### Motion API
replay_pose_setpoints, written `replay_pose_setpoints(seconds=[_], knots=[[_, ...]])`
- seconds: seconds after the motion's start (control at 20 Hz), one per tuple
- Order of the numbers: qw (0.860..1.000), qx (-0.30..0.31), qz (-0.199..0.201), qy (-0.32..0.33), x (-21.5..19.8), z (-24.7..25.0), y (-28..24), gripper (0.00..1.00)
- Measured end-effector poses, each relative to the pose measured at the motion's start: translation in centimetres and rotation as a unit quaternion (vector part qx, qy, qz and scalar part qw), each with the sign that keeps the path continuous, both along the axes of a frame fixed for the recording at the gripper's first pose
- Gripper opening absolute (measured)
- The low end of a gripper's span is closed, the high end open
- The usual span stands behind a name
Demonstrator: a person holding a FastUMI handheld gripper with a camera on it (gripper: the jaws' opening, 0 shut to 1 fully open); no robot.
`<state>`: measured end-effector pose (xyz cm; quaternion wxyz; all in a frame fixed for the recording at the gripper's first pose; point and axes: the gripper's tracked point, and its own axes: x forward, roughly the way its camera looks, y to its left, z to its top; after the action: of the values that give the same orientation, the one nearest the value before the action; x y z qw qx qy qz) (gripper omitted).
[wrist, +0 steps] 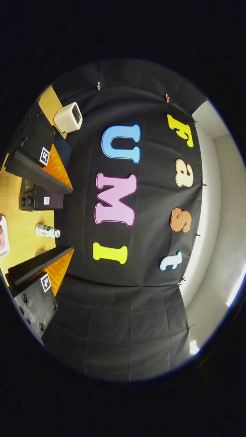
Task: Open the toaster oven, put the food inside, and close the toaster oven door.
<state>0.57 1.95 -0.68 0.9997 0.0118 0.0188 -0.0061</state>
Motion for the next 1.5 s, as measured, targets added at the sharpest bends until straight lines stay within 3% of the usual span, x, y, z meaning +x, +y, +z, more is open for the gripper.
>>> replay_pose_setpoints(seconds=[0.35,0.8,1.25,1.5], knots=[[1.0,0.007,0.017,0.011,0.4,-0.7,3.4,0.98],[0.996,0.014,0.067,0.055,1.7,-4.8,13.6,0.98],[0.982,0.01,0.106,0.156,3.4,-14.9,22.5,0.98],[0.969,0.016,0.102,0.227,4.4,-20.5,24.5,0.99]])
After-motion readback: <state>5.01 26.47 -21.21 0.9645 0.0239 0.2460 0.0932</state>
